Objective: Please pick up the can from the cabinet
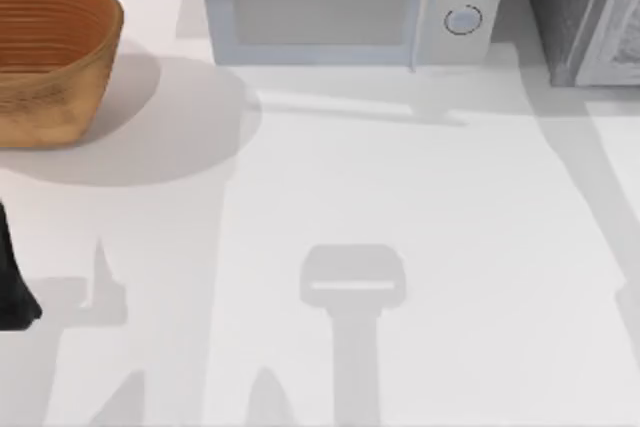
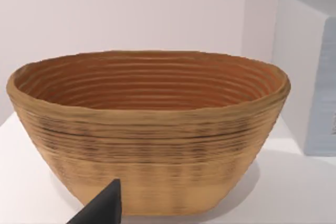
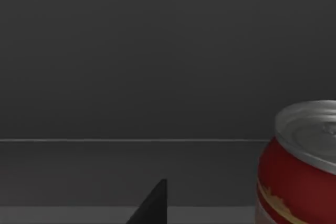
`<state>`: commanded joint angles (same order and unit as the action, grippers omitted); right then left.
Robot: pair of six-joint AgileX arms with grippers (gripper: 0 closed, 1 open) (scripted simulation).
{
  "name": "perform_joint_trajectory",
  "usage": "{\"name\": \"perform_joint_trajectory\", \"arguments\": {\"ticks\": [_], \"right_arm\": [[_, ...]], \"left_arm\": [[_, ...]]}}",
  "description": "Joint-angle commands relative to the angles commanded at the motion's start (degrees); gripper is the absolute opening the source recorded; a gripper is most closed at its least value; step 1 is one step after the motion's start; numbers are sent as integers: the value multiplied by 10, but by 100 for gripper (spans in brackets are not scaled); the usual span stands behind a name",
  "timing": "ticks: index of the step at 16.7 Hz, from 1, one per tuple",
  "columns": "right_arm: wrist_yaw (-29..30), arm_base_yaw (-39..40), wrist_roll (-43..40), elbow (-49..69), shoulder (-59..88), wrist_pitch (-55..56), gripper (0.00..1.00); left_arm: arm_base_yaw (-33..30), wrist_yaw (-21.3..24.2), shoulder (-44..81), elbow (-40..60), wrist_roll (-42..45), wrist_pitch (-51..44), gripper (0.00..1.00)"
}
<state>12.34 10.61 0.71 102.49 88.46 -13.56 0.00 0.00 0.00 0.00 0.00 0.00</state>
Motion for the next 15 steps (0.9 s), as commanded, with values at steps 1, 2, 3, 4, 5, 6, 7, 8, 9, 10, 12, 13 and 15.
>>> {"name": "perform_joint_trajectory", "arguments": {"ticks": [1, 2, 3, 4, 5, 6, 7, 8, 9, 10, 12, 13, 15], "right_arm": [[0, 0, 0, 0, 0, 0, 47], [0, 0, 0, 0, 0, 0, 40], [0, 0, 0, 0, 0, 0, 32], [0, 0, 0, 0, 0, 0, 25], [0, 0, 0, 0, 0, 0, 17], [0, 0, 0, 0, 0, 0, 10], [0, 0, 0, 0, 0, 0, 2], [0, 0, 0, 0, 0, 0, 0], [0, 0, 0, 0, 0, 0, 0], [0, 0, 0, 0, 0, 0, 0], [0, 0, 0, 0, 0, 0, 0], [0, 0, 0, 0, 0, 0, 0], [0, 0, 0, 0, 0, 0, 0]], "left_arm": [[0, 0, 0, 0, 0, 0, 100], [0, 0, 0, 0, 0, 0, 100], [0, 0, 0, 0, 0, 0, 100], [0, 0, 0, 0, 0, 0, 100], [0, 0, 0, 0, 0, 0, 100], [0, 0, 0, 0, 0, 0, 100], [0, 0, 0, 0, 0, 0, 100], [0, 0, 0, 0, 0, 0, 100], [0, 0, 0, 0, 0, 0, 100], [0, 0, 0, 0, 0, 0, 100], [0, 0, 0, 0, 0, 0, 100], [0, 0, 0, 0, 0, 0, 100], [0, 0, 0, 0, 0, 0, 100]]}}
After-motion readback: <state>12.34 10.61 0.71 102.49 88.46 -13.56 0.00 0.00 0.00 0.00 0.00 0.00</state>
